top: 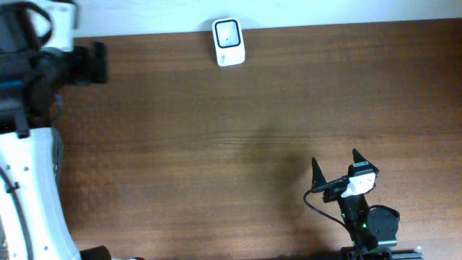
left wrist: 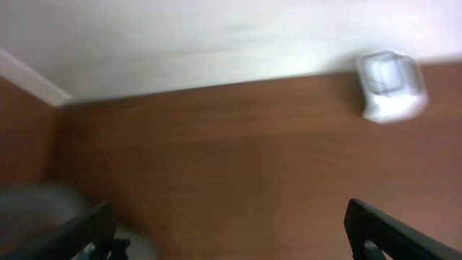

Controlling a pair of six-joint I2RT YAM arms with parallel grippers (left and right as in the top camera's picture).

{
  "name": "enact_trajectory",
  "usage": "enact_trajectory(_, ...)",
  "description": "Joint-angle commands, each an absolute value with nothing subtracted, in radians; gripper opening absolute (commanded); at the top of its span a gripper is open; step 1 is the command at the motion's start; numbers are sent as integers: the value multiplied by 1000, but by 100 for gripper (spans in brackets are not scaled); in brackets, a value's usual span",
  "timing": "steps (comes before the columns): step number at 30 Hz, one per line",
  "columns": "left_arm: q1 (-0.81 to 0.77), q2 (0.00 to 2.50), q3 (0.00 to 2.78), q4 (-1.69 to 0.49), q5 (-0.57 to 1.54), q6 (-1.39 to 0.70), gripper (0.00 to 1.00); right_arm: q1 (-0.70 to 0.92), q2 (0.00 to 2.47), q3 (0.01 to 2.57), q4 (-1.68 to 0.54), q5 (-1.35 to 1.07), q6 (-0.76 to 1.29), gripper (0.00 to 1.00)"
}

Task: Scan the item barcode
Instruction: 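Lift the red-capped pasta pack from the basket with the left gripper, place it center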

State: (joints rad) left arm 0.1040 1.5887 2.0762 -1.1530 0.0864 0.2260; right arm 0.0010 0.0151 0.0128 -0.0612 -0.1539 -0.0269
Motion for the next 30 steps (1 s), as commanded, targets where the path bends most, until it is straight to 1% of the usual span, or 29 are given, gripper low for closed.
enact_trajectory(1, 393, 1582, 2096, -1130, -153, -25, 99, 7, 9, 6, -65, -148, -26, 99)
enact_trajectory(2, 482, 1585, 2088, -1143, -156, -93, 99, 7, 9, 6, -65, -148, -26, 99)
enact_trajectory(3, 549, 1586, 2065, -1141, -155, -113, 99, 7, 9, 6, -65, -148, -26, 99)
enact_trajectory(5, 677, 1588, 1950, -1102, -159, -99, 99, 7, 9, 6, -65, -148, -26, 99)
enact_trajectory(6, 707, 1588, 1885, -1053, -154, -74, 99, 7, 9, 6, -65, -148, -26, 99)
enact_trajectory(8, 741, 1590, 1735, -906, -139, 125, 99, 7, 9, 6, -65, -148, -26, 99)
enact_trajectory(12, 811, 1688, 1666, -789, -70, 352, 99, 7, 9, 6, -65, -148, -26, 99)
enact_trajectory(15, 846, 1825, 1666, -786, -48, 397, 99, 7, 9, 6, -65, -148, -26, 99)
enact_trajectory(17, 862, 1904, 1666, -787, -48, 478, 100, 7, 9, 6, -65, -148, -26, 98)
enact_trajectory(18, 862, 1934, 1666, -786, -48, 527, 98, 7, 9, 6, -65, -148, -26, 99)
enact_trajectory(19, 863, 1968, 1666, -778, -49, 589, 94, 7, 9, 6, -65, -148, -26, 99)
enact_trajectory(20, 868, 1988, 1666, -762, -48, 599, 94, 7, 9, 6, -65, -148, -26, 99)
enact_trajectory(22, 888, 2032, 1666, -707, -48, 607, 98, 7, 9, 6, -65, -148, -26, 99)
enact_trajectory(24, 896, 2083, 1666, -677, -48, 688, 98, 7, 9, 6, -65, -148, -26, 99)
enact_trajectory(26, 908, 2133, 1666, -628, -48, 710, 97, 7, 9, 6, -65, -148, -26, 99)
enact_trajectory(27, 917, 2169, 1666, -603, -47, 709, 76, 7, 9, 6, -65, -148, -26, 99)
enact_trajectory(28, 918, 2184, 1666, -598, -44, 709, 61, 7, 9, 6, -65, -148, -26, 99)
enact_trajectory(29, 918, 2189, 1666, -594, -40, 709, 36, 7, 9, 6, -65, -148, -26, 99)
enact_trajectory(30, 918, 2189, 1666, -576, -41, 709, 14, 7, 9, 6, -65, -148, -26, 99)
